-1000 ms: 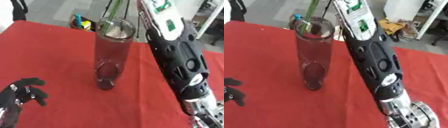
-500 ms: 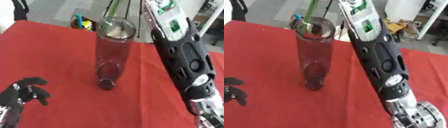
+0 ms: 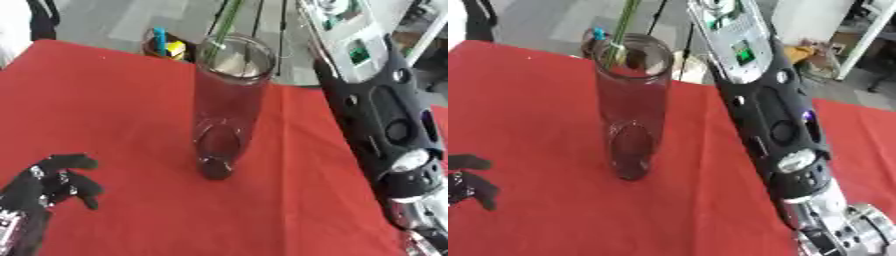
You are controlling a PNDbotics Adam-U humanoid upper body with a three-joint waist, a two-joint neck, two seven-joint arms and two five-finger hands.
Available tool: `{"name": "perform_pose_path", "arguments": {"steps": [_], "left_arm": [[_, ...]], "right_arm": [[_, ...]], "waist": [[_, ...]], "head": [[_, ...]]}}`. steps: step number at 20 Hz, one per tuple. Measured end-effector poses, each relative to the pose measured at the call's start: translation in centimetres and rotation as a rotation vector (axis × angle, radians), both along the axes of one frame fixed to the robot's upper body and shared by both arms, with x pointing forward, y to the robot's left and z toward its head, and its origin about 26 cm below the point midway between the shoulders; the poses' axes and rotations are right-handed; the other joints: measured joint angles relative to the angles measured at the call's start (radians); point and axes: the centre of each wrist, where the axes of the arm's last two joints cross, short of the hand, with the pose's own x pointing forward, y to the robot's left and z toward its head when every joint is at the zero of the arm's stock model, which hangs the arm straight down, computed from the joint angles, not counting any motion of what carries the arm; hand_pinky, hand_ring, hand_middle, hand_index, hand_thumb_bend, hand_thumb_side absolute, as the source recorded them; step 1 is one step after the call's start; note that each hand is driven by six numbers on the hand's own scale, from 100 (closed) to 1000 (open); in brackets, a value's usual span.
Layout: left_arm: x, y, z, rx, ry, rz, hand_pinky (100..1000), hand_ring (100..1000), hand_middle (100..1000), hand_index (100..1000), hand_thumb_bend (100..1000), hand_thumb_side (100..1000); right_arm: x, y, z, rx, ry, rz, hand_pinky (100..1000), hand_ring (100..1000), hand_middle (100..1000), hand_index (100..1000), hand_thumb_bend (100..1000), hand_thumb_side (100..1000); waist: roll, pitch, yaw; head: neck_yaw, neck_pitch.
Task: Arrange flowers into the vase.
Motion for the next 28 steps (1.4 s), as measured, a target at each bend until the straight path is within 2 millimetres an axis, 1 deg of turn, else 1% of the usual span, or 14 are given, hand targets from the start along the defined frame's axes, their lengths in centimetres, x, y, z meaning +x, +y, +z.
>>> {"name": "perform_pose_path", "arguments": {"steps": [7, 9, 15, 22, 28], "left_arm": [[0.0, 0.0, 0.0, 0.0, 0.001, 0.0, 444, 561, 678, 804, 136, 1000], [0.0, 0.0, 0.0, 0.0, 0.001, 0.0, 444, 561, 678, 804, 135, 1000], [0.0, 0.0, 0.0, 0.0, 0.002, 0.001, 444, 562, 678, 803, 135, 1000], [0.0, 0.0, 0.0, 0.002, 0.001, 0.003, 444, 563, 679, 803, 135, 1000], [0.0, 0.0, 0.0, 0.003, 0.001, 0.003, 444, 564, 679, 803, 135, 1000]], "right_arm": [[0.0, -0.4, -0.3, -0.069, 0.0, -0.019, 312, 656, 137, 294, 100, 1000], [0.0, -0.5, -0.5, -0.091, 0.01, -0.018, 338, 688, 152, 296, 100, 1000], [-0.1, -0.7, -0.8, -0.141, 0.038, -0.014, 383, 724, 182, 305, 100, 1000], [-0.3, -0.9, -0.9, -0.203, 0.017, -0.023, 384, 725, 201, 307, 100, 1000], [-0.6, -0.9, -1.1, -0.246, -0.026, -0.03, 372, 690, 217, 310, 100, 1000]], "waist": [[0.0, 0.0, -0.005], [0.001, 0.0, -0.007], [0.005, 0.0, -0.01], [0.006, 0.0, -0.014], [0.008, 0.0, -0.015]], "head": [[0.004, 0.0], [0.004, 0.0], [0.004, 0.0], [0.005, 0.0], [0.005, 0.0]]}}
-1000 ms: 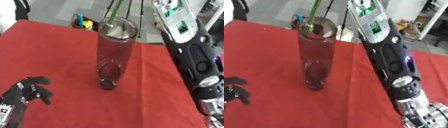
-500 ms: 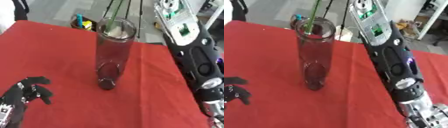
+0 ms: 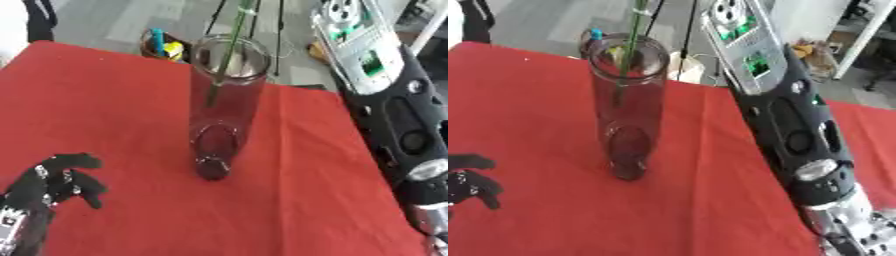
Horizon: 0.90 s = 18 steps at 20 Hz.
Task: Arrange flowers into the vase.
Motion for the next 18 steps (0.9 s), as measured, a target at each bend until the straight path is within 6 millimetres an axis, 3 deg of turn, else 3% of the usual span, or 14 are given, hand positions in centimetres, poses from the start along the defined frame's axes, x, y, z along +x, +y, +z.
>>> {"name": "perform_pose_path", "arguments": {"steps": [11, 18], "left_arm": [[0.0, 0.0, 0.0, 0.0, 0.0, 0.0, 444, 566, 682, 803, 134, 1000], [0.0, 0.0, 0.0, 0.001, 0.0, 0.001, 444, 568, 684, 803, 134, 1000]], "right_arm": [[-0.8, -0.2, -0.5, 0.002, -0.112, 0.015, 356, 648, 222, 308, 100, 1000], [-0.9, -0.2, -1.1, -0.051, -0.099, 0.018, 362, 673, 219, 321, 100, 1000]], "waist": [[0.005, 0.0, -0.002], [0.007, 0.0, -0.003]], "head": [[0.008, 0.001], [0.008, 0.002]]}}
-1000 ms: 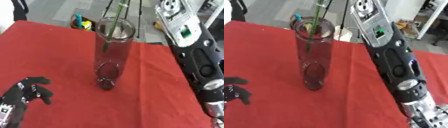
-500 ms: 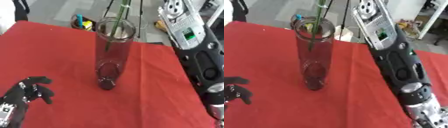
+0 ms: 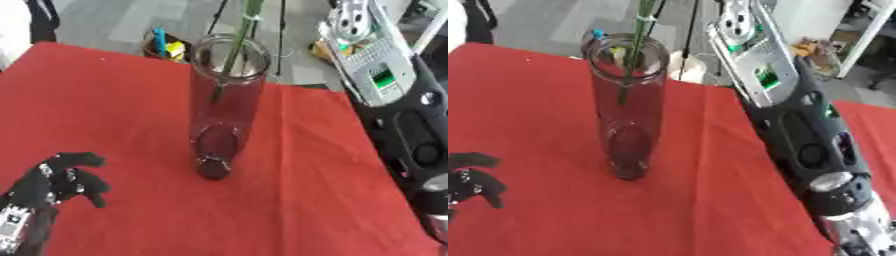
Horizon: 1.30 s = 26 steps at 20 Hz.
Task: Arrange flowers into the vase.
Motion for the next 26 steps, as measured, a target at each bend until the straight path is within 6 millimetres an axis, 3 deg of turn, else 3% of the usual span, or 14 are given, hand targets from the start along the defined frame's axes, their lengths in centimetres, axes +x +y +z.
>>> {"name": "perform_pose_path", "arguments": {"steps": [11, 26], "left_arm": [[0.0, 0.0, 0.0, 0.001, 0.0, 0.0, 444, 569, 685, 803, 135, 1000], [0.04, -0.05, 0.13, 0.003, -0.003, -0.001, 445, 572, 686, 803, 135, 1000]], "right_arm": [[-0.02, 0.51, -0.31, -0.111, 0.055, 0.011, 369, 700, 222, 341, 100, 1000], [0.11, 0.72, -0.98, -0.201, 0.088, 0.014, 414, 749, 270, 403, 100, 1000]], "waist": [[0.0, 0.0, 0.001], [-0.002, 0.003, 0.002]], "head": [[-0.026, 0.024], [-0.027, 0.015]]}}
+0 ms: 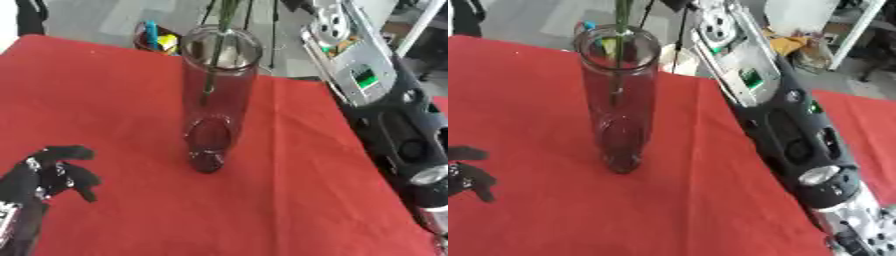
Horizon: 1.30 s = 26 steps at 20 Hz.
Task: Arrange flowers into the vase.
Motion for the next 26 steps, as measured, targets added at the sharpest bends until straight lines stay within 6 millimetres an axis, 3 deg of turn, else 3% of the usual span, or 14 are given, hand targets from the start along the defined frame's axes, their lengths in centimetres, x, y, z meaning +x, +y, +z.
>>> {"name": "perform_pose_path", "arguments": {"steps": [18, 26], "left_arm": [[0.0, 0.0, 0.0, 0.012, 0.002, 0.003, 445, 575, 688, 803, 132, 1000], [0.0, 0.0, 0.0, 0.017, 0.002, 0.0, 445, 576, 690, 803, 131, 1000]], "right_arm": [[2.2, -1.0, -0.9, -0.092, 0.082, -0.051, 458, 813, 304, 461, 100, 1000], [2.4, -1.2, -1.0, -0.171, 0.149, -0.036, 568, 912, 431, 568, 100, 1000]], "waist": [[-0.001, 0.009, 0.001], [0.0, 0.01, 0.0]], "head": [[-0.002, -0.023], [-0.002, -0.026]]}}
